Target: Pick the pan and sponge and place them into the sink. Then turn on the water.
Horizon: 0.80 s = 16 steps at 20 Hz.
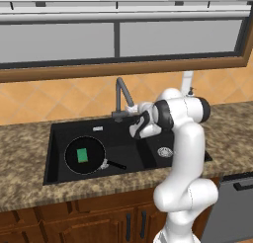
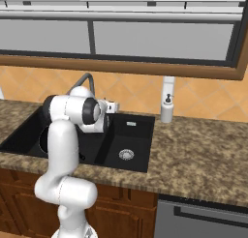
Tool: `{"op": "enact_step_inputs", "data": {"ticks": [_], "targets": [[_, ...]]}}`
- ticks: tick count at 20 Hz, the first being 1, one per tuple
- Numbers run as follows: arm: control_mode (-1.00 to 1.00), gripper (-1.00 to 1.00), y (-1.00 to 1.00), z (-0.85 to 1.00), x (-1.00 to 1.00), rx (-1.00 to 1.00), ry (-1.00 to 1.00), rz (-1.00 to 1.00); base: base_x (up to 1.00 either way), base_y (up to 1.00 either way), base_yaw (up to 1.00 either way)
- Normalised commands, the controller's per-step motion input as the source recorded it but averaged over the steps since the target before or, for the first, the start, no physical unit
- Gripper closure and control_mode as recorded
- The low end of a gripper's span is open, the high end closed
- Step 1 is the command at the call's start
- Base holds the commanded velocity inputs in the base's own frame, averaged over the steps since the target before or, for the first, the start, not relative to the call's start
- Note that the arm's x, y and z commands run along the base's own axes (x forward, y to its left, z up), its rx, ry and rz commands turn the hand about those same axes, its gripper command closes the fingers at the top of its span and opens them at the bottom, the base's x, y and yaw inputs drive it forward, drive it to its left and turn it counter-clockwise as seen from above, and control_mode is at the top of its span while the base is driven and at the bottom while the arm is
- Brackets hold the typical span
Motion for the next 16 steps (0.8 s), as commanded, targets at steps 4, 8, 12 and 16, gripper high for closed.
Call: {"op": "enact_step_inputs", "data": {"ticks": [4, 8, 12, 16], "targets": [[-1.00, -1.00, 0.00, 0.00, 0.33, 0.00, -0.01, 0.00, 0.00, 0.00, 0.00], [-1.00, -1.00, 0.00, 0.00, 0.31, 0.00, -0.01, 0.00, 0.00, 0.00, 0.00], [-1.00, -1.00, 0.00, 0.00, 0.22, 0.00, -0.01, 0.00, 0.00, 0.00, 0.00], [-1.00, -1.00, 0.00, -0.01, 0.15, 0.00, -0.01, 0.00, 0.00, 0.00, 0.00]]}}
